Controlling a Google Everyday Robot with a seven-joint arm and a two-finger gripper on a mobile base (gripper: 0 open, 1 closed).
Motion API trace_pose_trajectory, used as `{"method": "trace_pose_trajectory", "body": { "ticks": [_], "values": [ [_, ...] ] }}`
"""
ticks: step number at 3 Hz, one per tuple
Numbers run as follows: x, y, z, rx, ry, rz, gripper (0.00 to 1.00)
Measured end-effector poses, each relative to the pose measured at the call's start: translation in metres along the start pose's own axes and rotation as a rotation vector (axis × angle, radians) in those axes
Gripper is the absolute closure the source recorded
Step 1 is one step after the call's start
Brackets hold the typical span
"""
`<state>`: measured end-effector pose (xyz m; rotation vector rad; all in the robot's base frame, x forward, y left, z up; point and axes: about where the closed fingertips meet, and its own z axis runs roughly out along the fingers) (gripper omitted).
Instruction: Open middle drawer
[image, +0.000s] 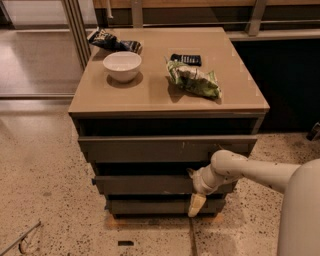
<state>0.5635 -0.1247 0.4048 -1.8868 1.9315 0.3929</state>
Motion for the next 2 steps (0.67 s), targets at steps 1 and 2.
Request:
{"method": "trace_pose_trajectory", "body": {
  "ticks": [1,2],
  "values": [
    [-0.003,0.013,-0.003,-0.035,0.000,0.011,0.00],
    [-0.006,0.033,-0.008,-0.059,-0.016,0.027,0.00]
  ]
}}
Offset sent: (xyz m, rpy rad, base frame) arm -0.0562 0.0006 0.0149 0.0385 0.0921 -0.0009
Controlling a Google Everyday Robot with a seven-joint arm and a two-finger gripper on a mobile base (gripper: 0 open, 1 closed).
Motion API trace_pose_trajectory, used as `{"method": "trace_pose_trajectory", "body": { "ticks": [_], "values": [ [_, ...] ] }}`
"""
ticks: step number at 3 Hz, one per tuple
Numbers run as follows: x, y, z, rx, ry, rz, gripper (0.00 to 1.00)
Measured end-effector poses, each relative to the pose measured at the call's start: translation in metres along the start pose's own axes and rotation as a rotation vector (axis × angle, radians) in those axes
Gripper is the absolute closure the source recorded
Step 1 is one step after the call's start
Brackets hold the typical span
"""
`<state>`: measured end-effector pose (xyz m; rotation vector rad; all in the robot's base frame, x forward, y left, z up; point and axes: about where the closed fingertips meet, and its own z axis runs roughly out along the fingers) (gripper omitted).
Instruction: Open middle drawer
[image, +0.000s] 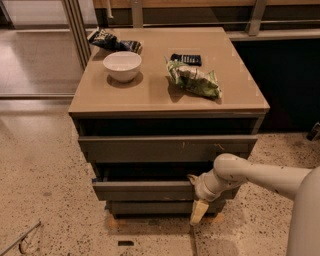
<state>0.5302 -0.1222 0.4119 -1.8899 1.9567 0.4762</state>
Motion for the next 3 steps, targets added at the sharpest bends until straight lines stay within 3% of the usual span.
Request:
{"method": "trace_pose_trajectory", "body": {
  "ticks": [1,2,3],
  "values": [
    [0.000,0.023,-0.005,-0.012,-0.020,0.023,0.00],
    [0.003,0.063,-0.013,-0.045,-0.034,0.060,0.00],
    [0.003,0.063,-0.013,-0.045,-0.034,0.060,0.00]
  ]
}}
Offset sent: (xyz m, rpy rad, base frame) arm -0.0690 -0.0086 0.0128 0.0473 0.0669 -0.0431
